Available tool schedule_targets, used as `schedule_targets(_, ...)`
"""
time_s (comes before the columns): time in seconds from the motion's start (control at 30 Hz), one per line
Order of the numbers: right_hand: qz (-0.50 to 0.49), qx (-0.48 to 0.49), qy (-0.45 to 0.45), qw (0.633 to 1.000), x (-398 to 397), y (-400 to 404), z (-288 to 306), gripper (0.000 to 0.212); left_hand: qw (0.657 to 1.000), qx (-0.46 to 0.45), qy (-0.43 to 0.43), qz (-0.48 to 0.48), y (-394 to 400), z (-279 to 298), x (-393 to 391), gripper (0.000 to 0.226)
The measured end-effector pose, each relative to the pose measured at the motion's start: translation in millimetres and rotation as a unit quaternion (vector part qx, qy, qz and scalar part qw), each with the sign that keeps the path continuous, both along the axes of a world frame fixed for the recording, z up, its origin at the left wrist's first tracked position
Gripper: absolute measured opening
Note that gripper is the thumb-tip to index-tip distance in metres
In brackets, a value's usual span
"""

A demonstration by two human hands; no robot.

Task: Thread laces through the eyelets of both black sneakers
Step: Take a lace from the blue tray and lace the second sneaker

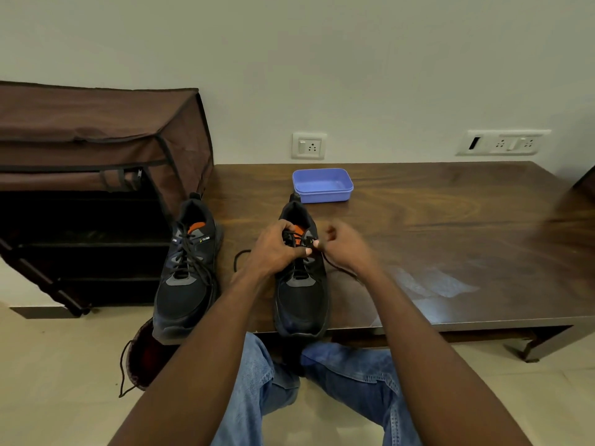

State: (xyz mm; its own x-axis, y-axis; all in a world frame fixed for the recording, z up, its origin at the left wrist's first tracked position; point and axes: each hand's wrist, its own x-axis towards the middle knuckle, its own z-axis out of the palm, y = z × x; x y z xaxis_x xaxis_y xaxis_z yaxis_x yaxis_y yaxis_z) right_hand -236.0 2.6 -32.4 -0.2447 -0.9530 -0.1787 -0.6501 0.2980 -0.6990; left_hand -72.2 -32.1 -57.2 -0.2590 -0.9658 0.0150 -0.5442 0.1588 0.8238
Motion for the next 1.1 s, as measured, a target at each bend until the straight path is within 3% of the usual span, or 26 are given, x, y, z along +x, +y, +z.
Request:
schedule_targets(0.07, 0.042, 0.016, 0.022, 0.999, 14.6, -2.7, -2.0, 0.004, 1.000, -0.012, -0.003, 0.001, 0.9, 0.7, -0.3, 0.046)
schedule_targets(0.17, 0.010, 0.006, 0.053, 0.999, 9.4, -4.6, 2.0, 0.015, 1.000, -0.007, -0.011, 0.010, 2.2, 0.4, 0.1, 0.046)
schedule_targets(0.33, -0.223, -0.063, 0.140, 0.963, -41.9, 6.1, 13.0, 0.024, 1.000, -0.010, -0.010, 0.025, 3.7, 1.7, 0.7, 0.049)
schedule_targets(0.4, -0.268, -0.054, 0.159, 0.949, -52.5, 10.4, 14.2, 0.023, 1.000, -0.012, -0.018, 0.020, 4.1, 3.2, 0.4, 0.049)
schedule_targets(0.47, -0.249, -0.039, 0.212, 0.944, -46.9, 11.2, 11.6, 0.022, 0.999, -0.010, -0.031, 0.018, 4.8, 4.5, 0.2, 0.051)
schedule_targets(0.53, -0.172, -0.040, 0.266, 0.948, -33.7, 10.0, 8.4, 0.024, 0.999, 0.008, -0.039, 0.022, 4.2, 5.4, 1.6, 0.068)
schedule_targets(0.6, -0.086, -0.055, 0.221, 0.970, -19.6, 3.3, 4.7, 0.027, 0.999, 0.038, -0.026, 0.027, 4.5, 6.9, 5.8, 0.077)
schedule_targets(0.7, 0.004, -0.046, 0.055, 0.997, 1.7, -3.2, 0.6, 0.022, 0.997, 0.065, -0.007, 0.031, 6.4, 10.1, 10.5, 0.051)
schedule_targets(0.77, 0.038, -0.039, 0.053, 0.997, 11.9, -4.9, -4.5, 0.008, 0.997, 0.057, -0.021, 0.040, 6.2, 10.0, 12.8, 0.028)
schedule_targets(0.83, 0.047, -0.033, 0.071, 0.996, 16.5, -5.1, -7.5, 0.007, 0.997, 0.043, -0.044, 0.044, 3.1, 8.2, 17.1, 0.020)
schedule_targets(1.0, 0.030, -0.016, 0.091, 0.995, 15.8, -9.5, -10.3, 0.017, 0.997, 0.030, -0.066, 0.040, -1.4, 6.0, 21.9, 0.031)
schedule_targets(1.1, 0.000, -0.018, 0.111, 0.994, 14.5, -10.7, -9.9, 0.012, 0.994, 0.000, -0.085, 0.068, -2.4, 6.0, 24.0, 0.030)
